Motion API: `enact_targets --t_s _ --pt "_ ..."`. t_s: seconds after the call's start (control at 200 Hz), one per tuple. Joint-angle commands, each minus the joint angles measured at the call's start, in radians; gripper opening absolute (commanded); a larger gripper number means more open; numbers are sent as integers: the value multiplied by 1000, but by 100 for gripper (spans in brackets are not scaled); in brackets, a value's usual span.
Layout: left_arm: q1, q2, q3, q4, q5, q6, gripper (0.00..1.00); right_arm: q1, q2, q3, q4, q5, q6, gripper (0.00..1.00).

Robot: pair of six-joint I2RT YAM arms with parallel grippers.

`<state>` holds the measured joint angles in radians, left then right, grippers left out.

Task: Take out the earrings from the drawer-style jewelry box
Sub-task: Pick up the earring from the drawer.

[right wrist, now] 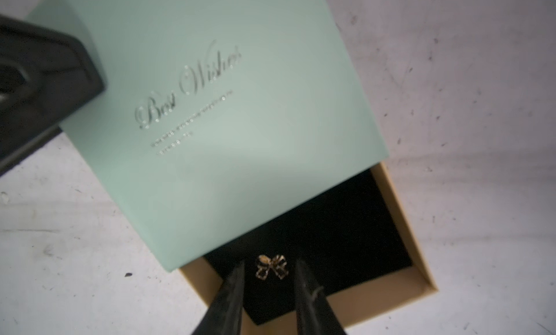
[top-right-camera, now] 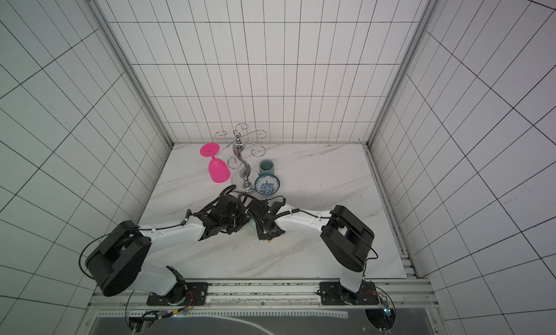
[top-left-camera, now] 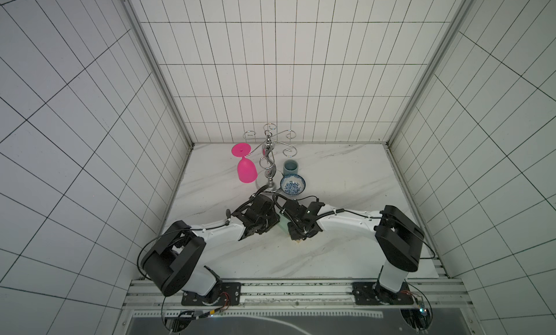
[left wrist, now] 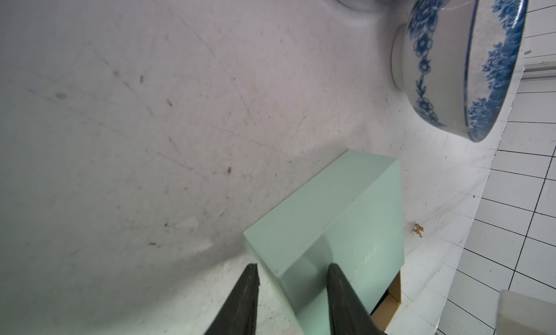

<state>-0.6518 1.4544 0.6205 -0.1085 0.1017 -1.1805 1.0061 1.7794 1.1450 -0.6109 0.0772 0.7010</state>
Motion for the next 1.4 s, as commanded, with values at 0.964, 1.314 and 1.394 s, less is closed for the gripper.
enact_targets --t_s 0.964,1.314,1.394 --pt "-6 19 13 3 -5 3 38 -33 92 59 -38 62 -76 20" --pt "-6 21 13 4 -8 3 38 -33 48 79 -62 81 -84 18" --pt "-6 23 13 4 -11 4 38 -33 34 85 -69 82 -84 18"
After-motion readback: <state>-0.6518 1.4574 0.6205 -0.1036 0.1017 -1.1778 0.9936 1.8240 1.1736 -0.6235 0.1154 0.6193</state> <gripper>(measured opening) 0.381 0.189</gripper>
